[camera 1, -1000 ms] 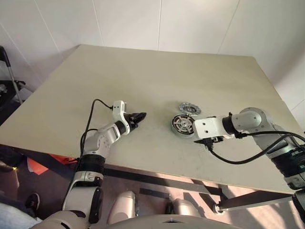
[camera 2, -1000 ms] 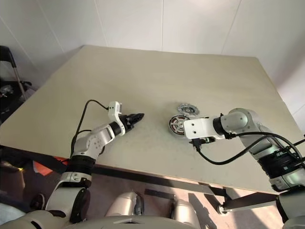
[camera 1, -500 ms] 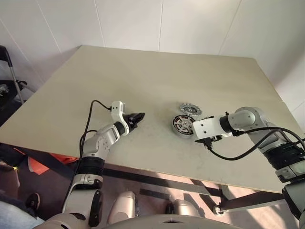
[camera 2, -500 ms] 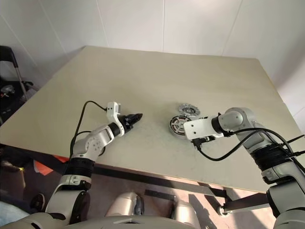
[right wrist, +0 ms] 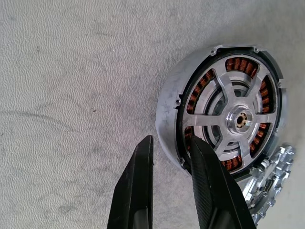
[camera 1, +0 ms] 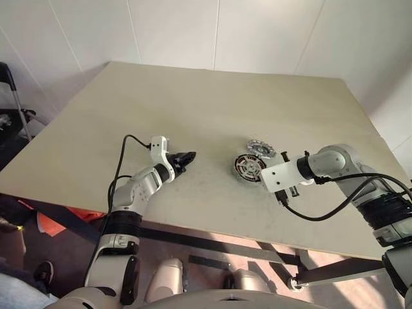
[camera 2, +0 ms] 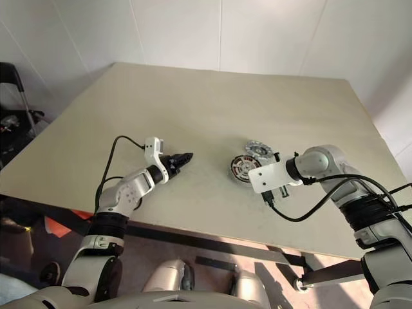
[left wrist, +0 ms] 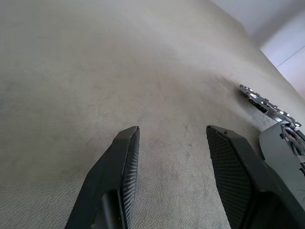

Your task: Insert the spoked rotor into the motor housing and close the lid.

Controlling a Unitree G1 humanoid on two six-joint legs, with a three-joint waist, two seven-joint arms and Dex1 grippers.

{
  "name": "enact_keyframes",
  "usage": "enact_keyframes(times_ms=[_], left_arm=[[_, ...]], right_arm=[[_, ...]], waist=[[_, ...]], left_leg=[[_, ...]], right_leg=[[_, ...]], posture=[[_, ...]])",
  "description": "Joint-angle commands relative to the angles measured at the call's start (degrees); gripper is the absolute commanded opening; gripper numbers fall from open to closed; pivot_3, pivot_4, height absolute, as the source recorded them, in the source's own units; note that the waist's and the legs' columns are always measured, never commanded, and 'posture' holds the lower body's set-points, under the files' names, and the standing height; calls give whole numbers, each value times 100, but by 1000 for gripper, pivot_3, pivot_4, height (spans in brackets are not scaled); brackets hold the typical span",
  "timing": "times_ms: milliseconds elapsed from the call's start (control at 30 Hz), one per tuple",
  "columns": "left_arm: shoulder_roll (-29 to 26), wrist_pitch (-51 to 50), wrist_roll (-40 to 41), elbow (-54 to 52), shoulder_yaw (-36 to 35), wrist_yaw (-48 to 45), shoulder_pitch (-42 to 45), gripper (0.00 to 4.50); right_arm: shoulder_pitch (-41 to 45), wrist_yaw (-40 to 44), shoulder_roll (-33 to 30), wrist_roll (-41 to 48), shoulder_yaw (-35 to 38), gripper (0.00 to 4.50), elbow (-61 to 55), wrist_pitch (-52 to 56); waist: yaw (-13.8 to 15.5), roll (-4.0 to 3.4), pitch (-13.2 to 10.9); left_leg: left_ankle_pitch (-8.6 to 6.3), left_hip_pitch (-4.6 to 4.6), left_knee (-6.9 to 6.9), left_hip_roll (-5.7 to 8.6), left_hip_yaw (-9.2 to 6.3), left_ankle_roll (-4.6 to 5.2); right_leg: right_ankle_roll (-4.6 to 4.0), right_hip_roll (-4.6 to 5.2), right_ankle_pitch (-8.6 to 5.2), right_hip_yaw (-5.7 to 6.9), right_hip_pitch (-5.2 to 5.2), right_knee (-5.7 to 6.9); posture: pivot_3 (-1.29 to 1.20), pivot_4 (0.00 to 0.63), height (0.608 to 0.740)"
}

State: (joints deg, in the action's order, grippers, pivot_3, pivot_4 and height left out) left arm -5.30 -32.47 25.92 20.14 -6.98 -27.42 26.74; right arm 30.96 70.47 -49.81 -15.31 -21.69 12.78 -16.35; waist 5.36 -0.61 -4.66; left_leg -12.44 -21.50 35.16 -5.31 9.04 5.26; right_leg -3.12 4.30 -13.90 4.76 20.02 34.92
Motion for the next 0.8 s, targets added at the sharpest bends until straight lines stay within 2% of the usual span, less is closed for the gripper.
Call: enact_keyframes(times_ms=[33, 133, 367, 467, 633, 800], left_arm=[[12, 73, -9, -65, 3, -16, 115, 2370], [12, 83, -12, -75, -9, 0, 95, 2370], [37, 120, -14, -95, -41, 42, 34, 2370], [50, 135, -14, -115, -49, 63, -15, 2370], [75, 147, -19, -172, -62, 98, -94, 2370], [59, 145, -19, -215, -91, 119, -136, 2370]], right_arm=[[27, -10, 47, -181, -93, 892, 188, 94], [59, -50, 73, -209, -43, 82, 190, 218], [57, 290, 11, 231, 191, 8, -203, 1048], [73, 609, 159, 865, 456, 8, -805, 2502], [262, 924, 364, 1916, 692, 8, -2074, 5088], [619, 401, 785, 2359, 583, 8, -2571, 6897]], waist=[[-4, 1, 1], [-8, 11, 3], [-2, 7, 3], [11, 5, 2], [22, -1, 4], [24, -7, 5]], left_leg=[[0, 6, 0, 0, 0, 0], [-1, 31, -1, -2, 0, -2], [0, 38, -1, -2, 0, -4], [-1, 28, -4, -2, 0, -2], [10, -43, -3, -3, 0, 21], [11, -59, -1, -5, 0, 15]], right_leg=[[0, 0, 0, 0, -6, 0], [0, 0, 0, 0, -31, -2], [-1, 0, 1, -1, -40, -4], [-2, 0, 1, 0, -34, -9], [-2, 0, 2, 1, 43, 0], [-2, 0, 2, 2, 64, 8]], posture=[[0, 0, 740], [0, 0, 740], [0, 0, 740], [0, 0, 740], [0, 0, 740], [0, 0, 740]])
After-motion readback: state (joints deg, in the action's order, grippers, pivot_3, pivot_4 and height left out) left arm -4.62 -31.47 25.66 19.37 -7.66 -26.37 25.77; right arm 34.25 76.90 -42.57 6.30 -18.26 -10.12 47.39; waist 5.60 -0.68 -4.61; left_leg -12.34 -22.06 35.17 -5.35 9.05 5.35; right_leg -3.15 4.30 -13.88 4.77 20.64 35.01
